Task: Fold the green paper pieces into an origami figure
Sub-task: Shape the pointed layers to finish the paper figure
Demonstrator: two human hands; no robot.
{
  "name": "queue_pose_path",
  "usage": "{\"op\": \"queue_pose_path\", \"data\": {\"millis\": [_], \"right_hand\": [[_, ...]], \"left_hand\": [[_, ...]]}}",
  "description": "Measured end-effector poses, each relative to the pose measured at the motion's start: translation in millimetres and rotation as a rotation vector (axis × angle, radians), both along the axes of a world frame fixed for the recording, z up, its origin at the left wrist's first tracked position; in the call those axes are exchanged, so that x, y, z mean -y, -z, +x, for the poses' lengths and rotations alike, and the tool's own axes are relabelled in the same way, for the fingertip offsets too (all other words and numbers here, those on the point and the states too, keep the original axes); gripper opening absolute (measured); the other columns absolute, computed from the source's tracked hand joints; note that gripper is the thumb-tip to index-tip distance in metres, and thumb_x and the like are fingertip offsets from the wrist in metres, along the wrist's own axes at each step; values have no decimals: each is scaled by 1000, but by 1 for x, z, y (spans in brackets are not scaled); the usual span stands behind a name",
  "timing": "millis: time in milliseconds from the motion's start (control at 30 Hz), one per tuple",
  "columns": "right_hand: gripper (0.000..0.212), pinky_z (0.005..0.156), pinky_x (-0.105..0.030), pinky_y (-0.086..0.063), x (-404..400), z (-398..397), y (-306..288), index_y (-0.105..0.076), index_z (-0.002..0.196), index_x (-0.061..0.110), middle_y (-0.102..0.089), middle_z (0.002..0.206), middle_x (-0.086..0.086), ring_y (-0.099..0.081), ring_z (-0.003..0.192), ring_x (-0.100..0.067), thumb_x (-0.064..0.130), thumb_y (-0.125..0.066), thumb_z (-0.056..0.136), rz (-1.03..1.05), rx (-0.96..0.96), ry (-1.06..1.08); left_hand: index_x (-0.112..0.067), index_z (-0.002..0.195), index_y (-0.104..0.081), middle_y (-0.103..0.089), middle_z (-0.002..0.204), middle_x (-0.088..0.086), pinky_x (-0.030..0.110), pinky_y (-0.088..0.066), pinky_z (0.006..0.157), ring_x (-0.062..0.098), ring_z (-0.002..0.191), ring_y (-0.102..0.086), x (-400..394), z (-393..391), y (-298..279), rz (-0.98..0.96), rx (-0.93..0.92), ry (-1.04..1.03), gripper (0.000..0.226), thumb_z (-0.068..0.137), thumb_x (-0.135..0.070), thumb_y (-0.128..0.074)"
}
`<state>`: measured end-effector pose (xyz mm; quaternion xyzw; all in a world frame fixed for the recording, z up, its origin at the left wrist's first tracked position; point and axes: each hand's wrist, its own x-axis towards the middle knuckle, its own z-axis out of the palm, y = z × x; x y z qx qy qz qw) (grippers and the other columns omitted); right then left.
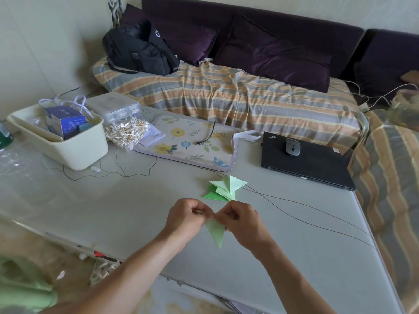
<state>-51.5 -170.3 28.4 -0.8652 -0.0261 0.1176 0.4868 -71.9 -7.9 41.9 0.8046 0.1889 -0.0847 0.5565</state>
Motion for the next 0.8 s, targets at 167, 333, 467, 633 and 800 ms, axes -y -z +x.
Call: {"op": "queue_pose_path", "data": {"millis": [167, 333, 467, 633, 800], "right_hand": [[25, 55, -24, -43, 0, 2, -2, -69, 70, 13, -68, 59, -3, -55, 54, -10, 32, -84, 78, 32, -12, 87], [15, 56, -21, -43, -3, 1, -3, -70, 72, 16, -67, 60, 0, -55, 53, -7, 21, -77, 84, 31, -1, 51], [14, 59, -21, -45, -3, 1, -2, -69, 72, 19, -67, 60, 2, -56, 55, -5, 15, -69, 86, -9, 21, 31], [15, 62, -27, -48, 0, 2, 0, -66, 71, 21, -67, 62, 1, -58, 59, -10, 15, -67, 85, 48, 24, 65], [14, 60, -20, -43, 2, 3, 3, -66, 73, 21, -66, 68, -5, -57, 58, -14, 11, -68, 83, -37, 111, 17]], "left_hand": [[-19, 73, -78, -61, 58, -11, 22, -42, 63, 13, 65, -57, 2, 2, 1, -5, -23, -74, 10, 81, -14, -75], [-22, 76, -76, -70, 79, -4, 23, -41, 60, 14, 70, -60, 3, 4, 8, 22, -25, -144, 7, 82, -20, -77], [-22, 75, -77, -69, 72, -4, 22, -42, 60, 14, 67, -61, 1, 4, 8, 2, 0, -167, 7, 80, -19, -80], [-13, 81, -78, -73, 70, 4, 25, -45, 66, 15, 60, -64, -3, 4, 4, -207, 2, -259, 8, 81, -19, -83], [-25, 76, -79, -76, 75, -10, 15, -47, 65, 4, 72, -67, -4, 3, 4, 132, 111, -19, 5, 78, -25, -82]]}}
